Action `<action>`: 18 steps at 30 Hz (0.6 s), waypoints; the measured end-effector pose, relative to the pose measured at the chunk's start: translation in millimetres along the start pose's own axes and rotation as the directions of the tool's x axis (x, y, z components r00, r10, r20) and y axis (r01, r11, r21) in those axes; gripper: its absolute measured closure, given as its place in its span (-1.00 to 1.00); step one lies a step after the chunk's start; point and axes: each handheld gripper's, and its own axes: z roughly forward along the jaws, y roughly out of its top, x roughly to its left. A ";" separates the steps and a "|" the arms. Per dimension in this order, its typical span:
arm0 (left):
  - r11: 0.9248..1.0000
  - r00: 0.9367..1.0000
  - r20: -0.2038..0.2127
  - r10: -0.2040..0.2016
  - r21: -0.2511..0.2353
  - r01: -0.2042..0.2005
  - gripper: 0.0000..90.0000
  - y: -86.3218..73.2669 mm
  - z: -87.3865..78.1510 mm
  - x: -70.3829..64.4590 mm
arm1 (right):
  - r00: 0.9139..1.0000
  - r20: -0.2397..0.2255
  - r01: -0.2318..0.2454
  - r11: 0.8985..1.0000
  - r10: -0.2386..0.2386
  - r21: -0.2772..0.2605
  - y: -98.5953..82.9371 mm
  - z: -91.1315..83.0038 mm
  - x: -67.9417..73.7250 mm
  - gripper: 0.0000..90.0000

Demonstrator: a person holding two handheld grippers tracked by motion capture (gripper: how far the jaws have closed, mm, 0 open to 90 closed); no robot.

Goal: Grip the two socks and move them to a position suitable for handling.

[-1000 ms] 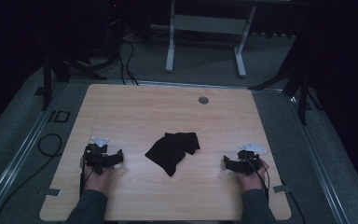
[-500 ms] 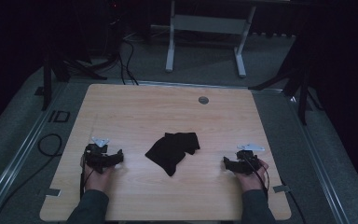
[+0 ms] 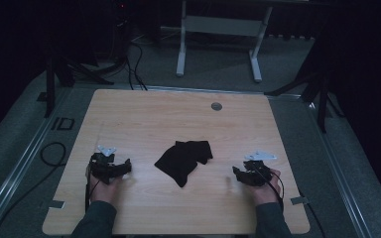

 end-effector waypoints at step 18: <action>1.000 1.000 0.000 0.000 0.000 0.000 -0.73 0.1 0.0 0.0 | 0.985 -0.079 0.151 0.988 -0.152 -0.017 31.9 0.8 45.5 0.93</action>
